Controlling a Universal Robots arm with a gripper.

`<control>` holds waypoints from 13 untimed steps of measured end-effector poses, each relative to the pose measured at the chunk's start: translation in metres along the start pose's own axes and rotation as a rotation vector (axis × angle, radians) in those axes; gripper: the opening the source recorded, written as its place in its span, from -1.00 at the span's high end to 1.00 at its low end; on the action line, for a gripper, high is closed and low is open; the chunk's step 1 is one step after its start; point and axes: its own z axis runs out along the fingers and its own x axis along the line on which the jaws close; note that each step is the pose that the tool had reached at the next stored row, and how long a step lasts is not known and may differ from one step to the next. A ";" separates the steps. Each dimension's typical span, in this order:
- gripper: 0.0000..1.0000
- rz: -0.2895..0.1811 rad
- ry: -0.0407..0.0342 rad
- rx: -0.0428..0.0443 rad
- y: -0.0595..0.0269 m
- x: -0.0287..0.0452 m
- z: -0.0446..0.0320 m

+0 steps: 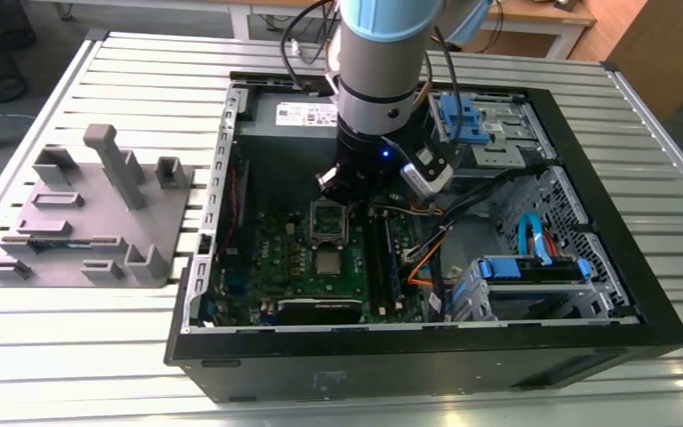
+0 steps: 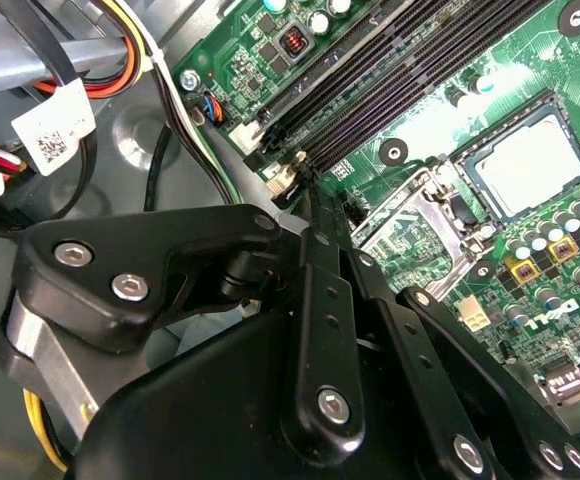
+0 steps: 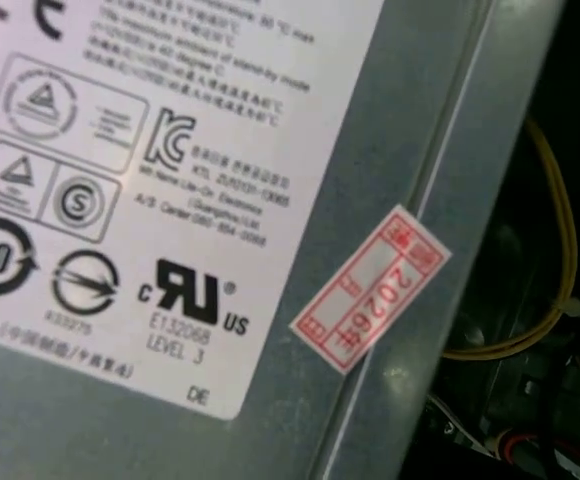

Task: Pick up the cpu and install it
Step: 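Close the cpu cover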

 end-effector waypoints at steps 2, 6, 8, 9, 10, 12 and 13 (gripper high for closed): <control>0.79 0.000 0.0000 0.0000 0.0004 0.0004 0.0003; 0.79 0.000 -0.0001 -0.0001 0.0005 0.0004 0.0005; 0.79 0.000 -0.0003 -0.0003 0.0006 0.0004 0.0005; 0.79 0.000 -0.0003 -0.0005 0.0006 0.0004 0.0002; 0.79 0.000 -0.0004 -0.0006 0.0006 0.0003 0.0002; 0.79 0.000 -0.0003 -0.0004 0.0006 0.0004 0.0001; 0.79 0.000 -0.0003 -0.0004 0.0006 0.0004 0.0001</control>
